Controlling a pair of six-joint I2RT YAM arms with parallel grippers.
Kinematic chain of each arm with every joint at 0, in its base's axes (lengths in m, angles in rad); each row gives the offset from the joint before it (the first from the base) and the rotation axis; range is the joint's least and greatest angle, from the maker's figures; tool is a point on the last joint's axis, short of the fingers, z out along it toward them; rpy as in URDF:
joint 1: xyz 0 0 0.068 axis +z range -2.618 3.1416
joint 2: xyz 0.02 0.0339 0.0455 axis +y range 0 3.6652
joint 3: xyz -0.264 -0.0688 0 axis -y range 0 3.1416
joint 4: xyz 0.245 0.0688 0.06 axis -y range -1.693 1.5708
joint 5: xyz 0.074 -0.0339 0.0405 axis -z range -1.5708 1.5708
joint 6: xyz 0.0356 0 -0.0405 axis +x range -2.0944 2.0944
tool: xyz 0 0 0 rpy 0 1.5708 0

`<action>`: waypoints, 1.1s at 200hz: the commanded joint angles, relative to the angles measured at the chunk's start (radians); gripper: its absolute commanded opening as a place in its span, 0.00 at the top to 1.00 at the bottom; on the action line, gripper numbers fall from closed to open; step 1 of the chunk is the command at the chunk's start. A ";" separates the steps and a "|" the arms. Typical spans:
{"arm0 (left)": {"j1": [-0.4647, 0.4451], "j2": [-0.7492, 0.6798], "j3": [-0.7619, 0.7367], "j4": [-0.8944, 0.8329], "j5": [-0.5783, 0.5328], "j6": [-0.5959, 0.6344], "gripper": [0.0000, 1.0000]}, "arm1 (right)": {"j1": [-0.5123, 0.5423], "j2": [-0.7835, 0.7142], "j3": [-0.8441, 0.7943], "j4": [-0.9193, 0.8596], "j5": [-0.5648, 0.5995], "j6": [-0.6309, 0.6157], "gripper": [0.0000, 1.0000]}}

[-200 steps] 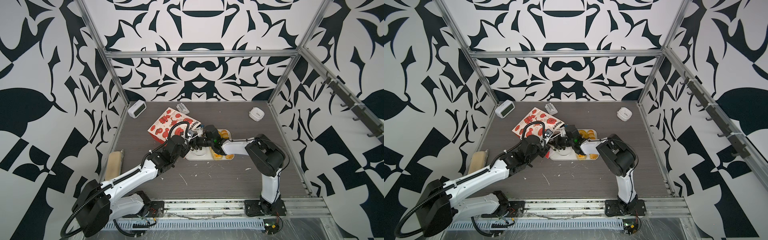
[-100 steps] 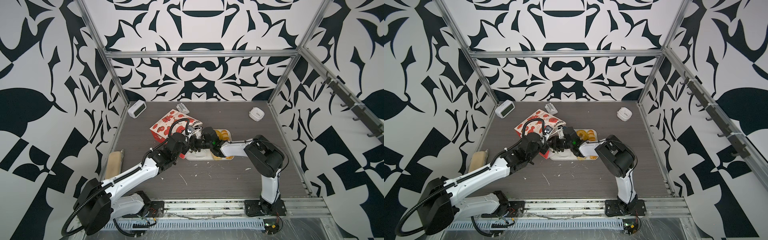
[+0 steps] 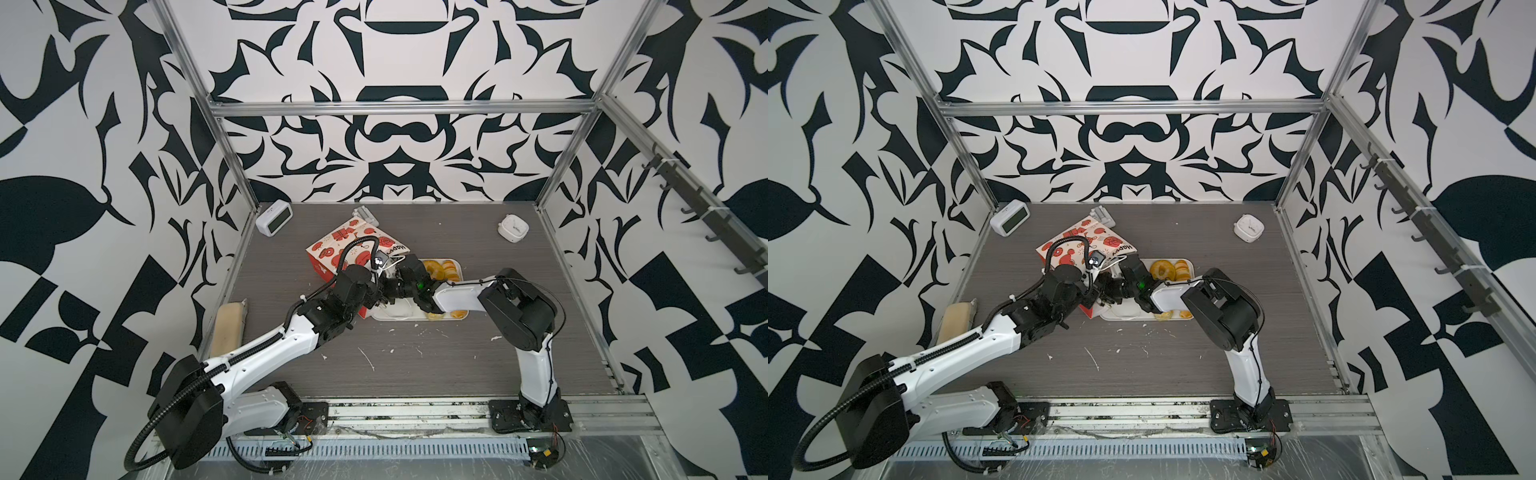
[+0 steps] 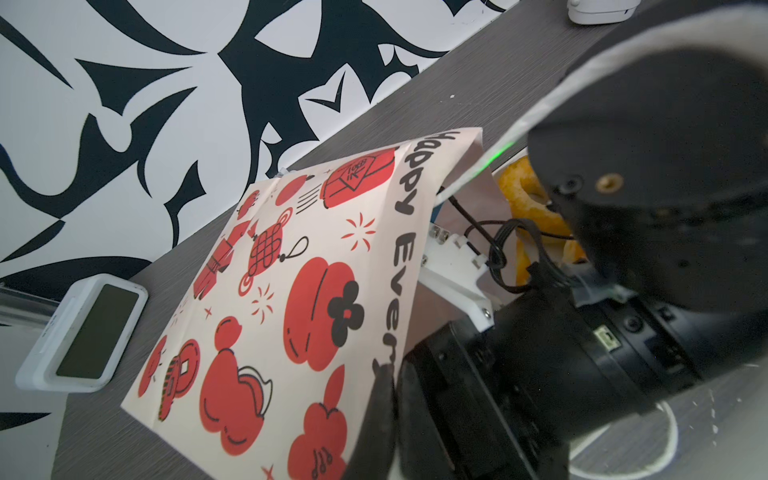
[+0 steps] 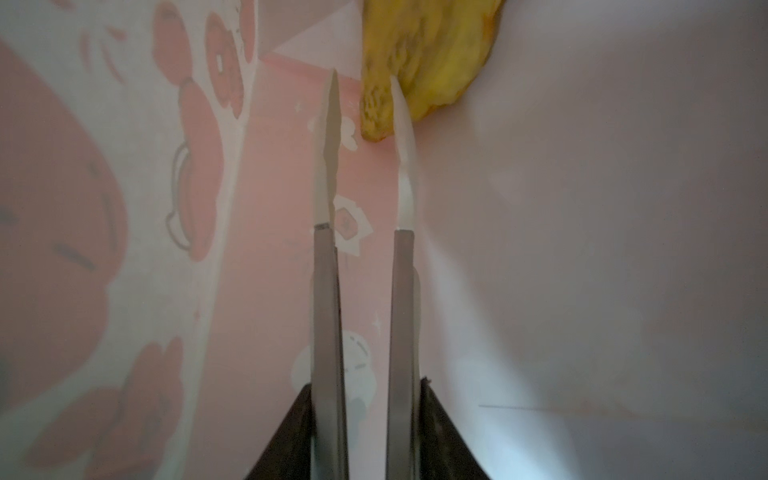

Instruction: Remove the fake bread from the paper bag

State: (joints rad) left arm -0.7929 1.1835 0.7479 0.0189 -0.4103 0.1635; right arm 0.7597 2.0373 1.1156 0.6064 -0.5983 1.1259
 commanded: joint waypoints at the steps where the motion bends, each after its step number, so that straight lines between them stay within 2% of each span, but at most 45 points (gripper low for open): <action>1: -0.003 -0.027 0.021 0.026 0.031 -0.018 1.00 | -0.006 0.002 0.062 0.048 0.025 -0.008 0.60; 87: -0.003 -0.059 -0.001 0.012 0.037 -0.021 1.00 | -0.031 0.072 0.121 0.097 0.031 0.017 0.63; 119: -0.003 -0.060 -0.004 0.012 0.038 -0.021 1.00 | -0.040 0.070 0.106 0.116 0.037 0.021 0.76; 149: -0.002 -0.057 -0.007 0.013 0.027 -0.017 1.00 | -0.041 0.066 0.082 0.145 0.037 0.034 0.93; 186: -0.002 -0.053 -0.010 0.012 0.014 -0.015 1.00 | -0.042 0.028 0.018 0.183 0.041 0.046 0.99; 220: -0.002 -0.039 -0.011 0.012 0.001 -0.009 1.00 | -0.042 -0.053 -0.080 0.208 0.046 0.050 1.00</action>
State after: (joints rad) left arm -0.7918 1.1511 0.7460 0.0185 -0.4038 0.1612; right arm 0.7284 2.0945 1.0786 0.7136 -0.5831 1.1702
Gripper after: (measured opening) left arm 0.054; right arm 0.233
